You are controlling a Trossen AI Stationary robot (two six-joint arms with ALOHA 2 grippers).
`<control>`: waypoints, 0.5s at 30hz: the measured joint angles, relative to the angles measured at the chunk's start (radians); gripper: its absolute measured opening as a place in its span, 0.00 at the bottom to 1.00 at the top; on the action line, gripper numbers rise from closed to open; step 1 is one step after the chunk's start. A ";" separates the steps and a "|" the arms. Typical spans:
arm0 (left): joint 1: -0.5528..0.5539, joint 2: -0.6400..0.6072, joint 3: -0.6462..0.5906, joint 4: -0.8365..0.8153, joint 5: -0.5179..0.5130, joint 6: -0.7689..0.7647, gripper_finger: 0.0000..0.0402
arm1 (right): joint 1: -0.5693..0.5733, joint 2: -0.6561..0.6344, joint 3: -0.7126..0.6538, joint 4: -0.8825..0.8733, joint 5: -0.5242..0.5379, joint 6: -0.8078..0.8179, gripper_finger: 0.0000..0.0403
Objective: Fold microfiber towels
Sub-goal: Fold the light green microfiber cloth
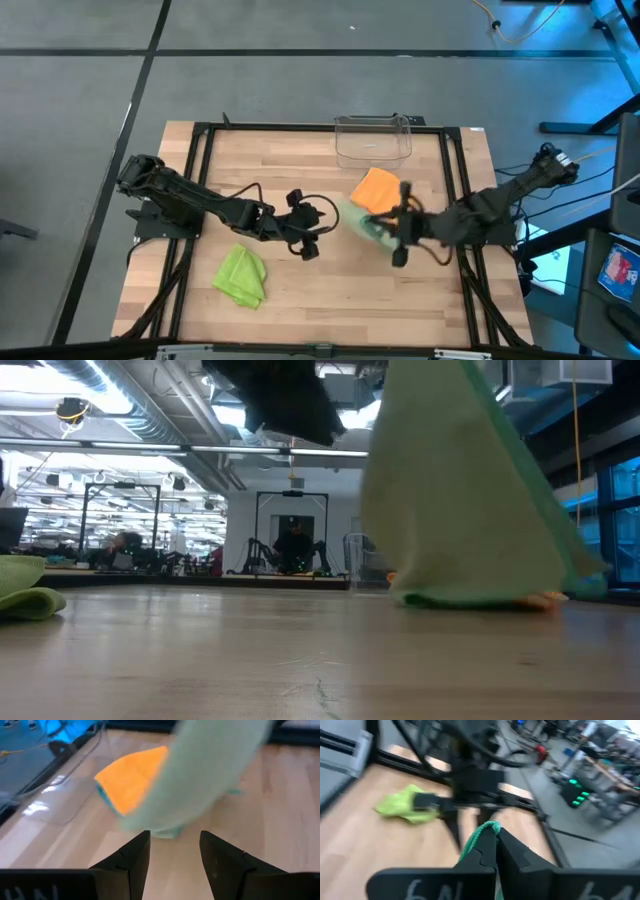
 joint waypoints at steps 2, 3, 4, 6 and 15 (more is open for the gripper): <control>-0.005 -0.014 -0.001 -0.012 -0.013 -0.002 0.41 | 0.000 0.039 -0.023 0.078 -0.055 0.017 0.00; -0.006 -0.021 -0.001 -0.018 -0.019 -0.002 0.41 | 0.000 0.060 -0.031 0.104 -0.079 0.023 0.00; -0.007 -0.028 -0.001 -0.032 -0.026 -0.002 0.41 | 0.000 0.084 -0.035 0.134 -0.107 0.030 0.00; -0.015 -0.032 -0.001 -0.036 -0.034 -0.003 0.41 | 0.001 0.131 -0.036 0.181 -0.140 0.047 0.00; -0.022 -0.033 -0.001 -0.068 -0.035 -0.002 0.41 | -0.001 0.334 -0.036 0.498 -0.381 0.045 0.00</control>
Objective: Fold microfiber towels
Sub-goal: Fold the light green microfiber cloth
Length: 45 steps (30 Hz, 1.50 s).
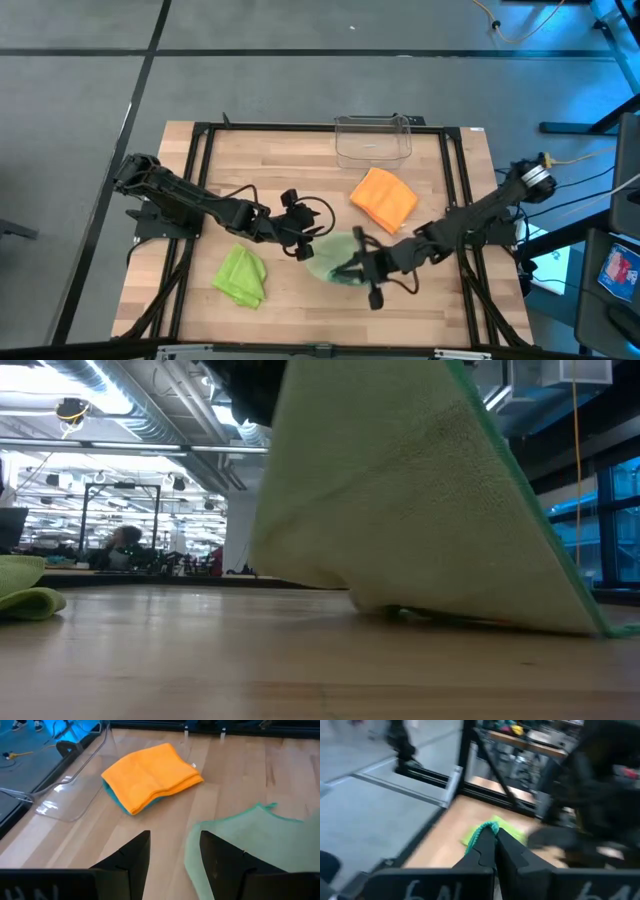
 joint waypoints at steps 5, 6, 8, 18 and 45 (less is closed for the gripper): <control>0.000 0.000 0.000 -0.021 -0.001 -0.001 0.41 | -0.001 0.043 0.005 0.063 -0.010 -0.008 0.00; 0.000 0.000 0.000 -0.027 -0.001 -0.003 0.41 | 0.000 0.036 0.011 0.063 0.008 -0.023 0.00; 0.000 0.000 0.000 -0.039 -0.001 -0.008 0.41 | -0.001 0.009 0.025 0.053 0.031 -0.055 0.00; 0.000 0.000 0.000 -0.047 -0.001 -0.008 0.41 | 0.003 -0.183 0.102 -0.112 0.112 -0.108 0.00; 0.001 0.017 0.001 -0.044 0.189 -0.045 0.41 | -0.199 -0.036 0.122 -1.086 0.762 0.421 0.00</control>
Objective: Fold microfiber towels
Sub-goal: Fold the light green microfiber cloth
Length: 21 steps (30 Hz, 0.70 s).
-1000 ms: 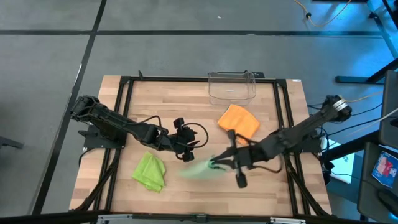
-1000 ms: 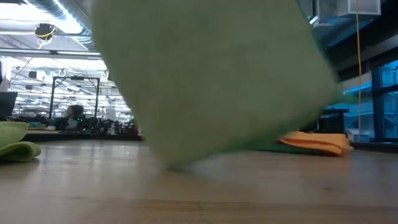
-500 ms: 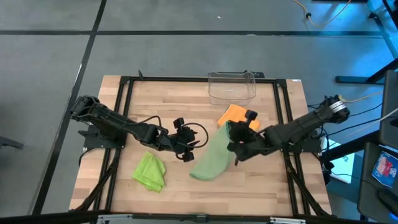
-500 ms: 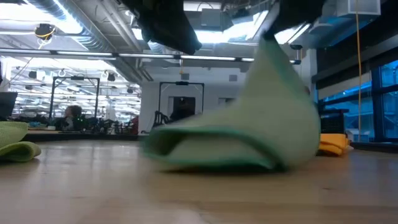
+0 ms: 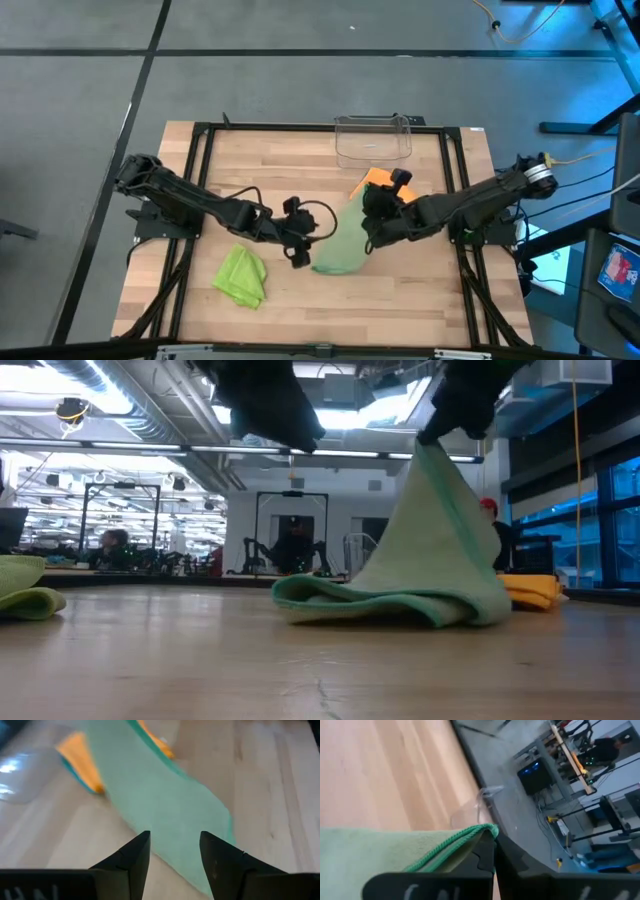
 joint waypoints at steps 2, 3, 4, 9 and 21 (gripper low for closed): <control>-0.003 0.019 0.000 0.002 0.025 0.031 0.41 | -0.005 -0.019 0.031 0.010 0.014 -0.029 0.00; -0.006 0.032 0.001 0.006 0.026 0.042 0.41 | -0.006 -0.030 0.050 0.023 0.016 -0.054 0.00; -0.006 0.046 0.001 -0.001 0.027 0.052 0.41 | -0.008 -0.039 0.070 0.030 0.017 -0.068 0.00; -0.001 0.139 0.000 0.015 0.093 0.071 0.41 | -0.016 -0.063 0.133 0.031 0.014 -0.116 0.00; 0.012 0.340 -0.001 0.147 -0.082 0.090 0.41 | -0.016 -0.063 0.125 0.035 0.007 -0.135 0.00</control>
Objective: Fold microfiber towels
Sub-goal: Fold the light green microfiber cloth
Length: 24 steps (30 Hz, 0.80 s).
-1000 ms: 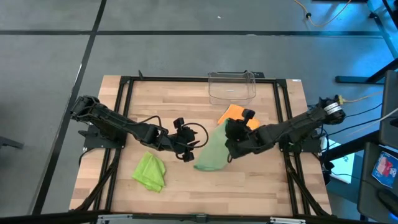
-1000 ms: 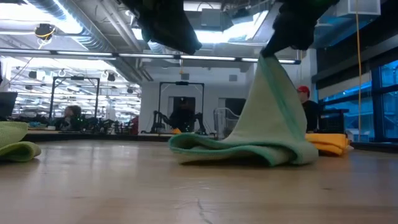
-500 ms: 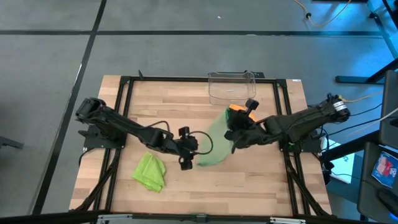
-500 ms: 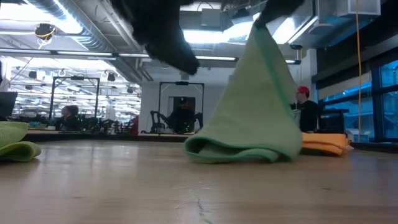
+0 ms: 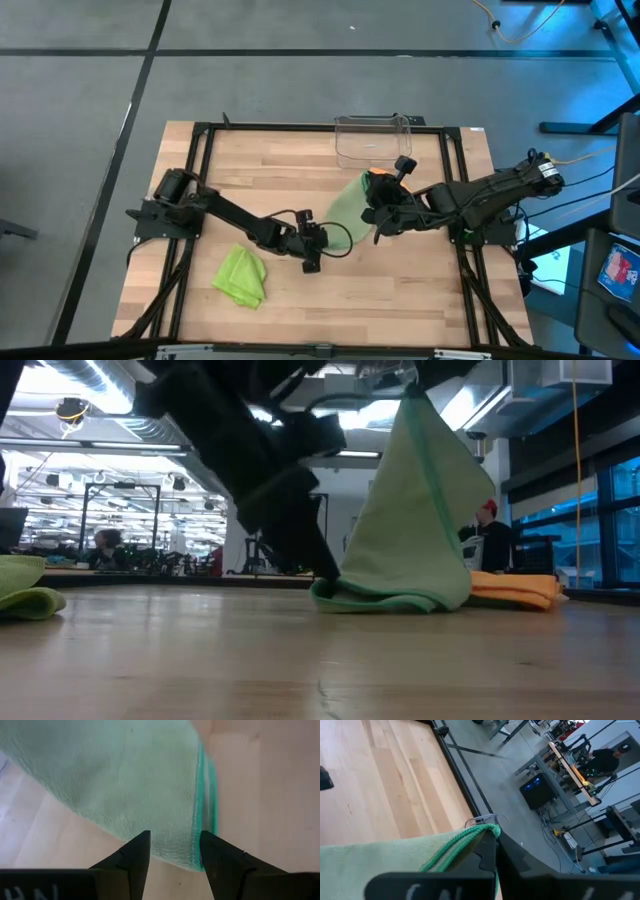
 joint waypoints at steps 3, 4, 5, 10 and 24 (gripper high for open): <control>0.002 0.017 0.000 0.001 0.064 -0.011 0.41 | 0.000 0.000 0.000 -0.002 0.001 0.000 0.00; 0.000 0.023 0.000 0.001 0.084 -0.022 0.41 | 0.000 0.000 0.000 -0.003 0.004 -0.001 0.00; -0.001 0.027 0.000 -0.007 0.093 -0.024 0.41 | 0.000 0.000 0.000 -0.003 0.008 -0.002 0.00; -0.010 0.039 0.000 -0.007 0.111 -0.026 0.41 | 0.000 0.000 0.000 -0.005 0.009 -0.002 0.00; -0.015 0.102 0.009 -0.004 0.108 0.003 0.40 | 0.000 0.000 -0.002 -0.013 0.009 0.000 0.00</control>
